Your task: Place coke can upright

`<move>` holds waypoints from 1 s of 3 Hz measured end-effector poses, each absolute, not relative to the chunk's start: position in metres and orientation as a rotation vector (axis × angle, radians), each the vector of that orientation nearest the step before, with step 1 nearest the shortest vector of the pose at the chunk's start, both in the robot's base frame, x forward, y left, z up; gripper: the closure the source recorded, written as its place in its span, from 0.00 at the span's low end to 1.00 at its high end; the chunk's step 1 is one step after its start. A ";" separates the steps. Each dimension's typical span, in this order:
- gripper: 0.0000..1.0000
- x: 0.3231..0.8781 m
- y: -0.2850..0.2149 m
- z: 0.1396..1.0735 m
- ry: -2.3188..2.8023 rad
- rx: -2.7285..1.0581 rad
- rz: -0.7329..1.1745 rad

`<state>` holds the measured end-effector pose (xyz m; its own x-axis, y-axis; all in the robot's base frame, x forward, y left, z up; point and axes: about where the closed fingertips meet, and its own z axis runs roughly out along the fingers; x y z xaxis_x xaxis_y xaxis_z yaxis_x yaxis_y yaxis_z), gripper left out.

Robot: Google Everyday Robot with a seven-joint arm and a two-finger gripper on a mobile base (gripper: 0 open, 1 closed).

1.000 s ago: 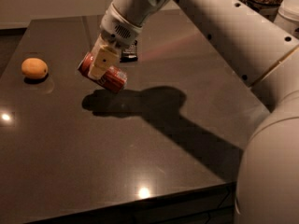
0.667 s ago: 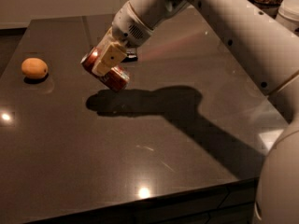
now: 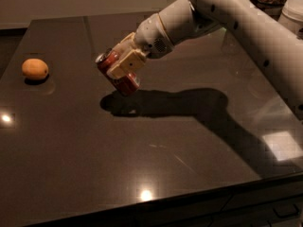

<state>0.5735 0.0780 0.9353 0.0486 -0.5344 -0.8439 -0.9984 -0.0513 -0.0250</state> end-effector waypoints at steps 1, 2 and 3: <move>1.00 0.573 0.069 0.931 1.516 -1.604 0.917; 1.00 0.572 0.061 0.927 1.462 -1.543 0.956; 1.00 0.570 0.057 0.923 1.405 -1.503 0.989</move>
Offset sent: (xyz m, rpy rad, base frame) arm -0.0008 -0.0344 -0.0121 0.2604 -0.0237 -0.0390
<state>0.5703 0.0569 0.9228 0.0631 -0.3422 -0.9375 -0.9980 -0.0271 -0.0573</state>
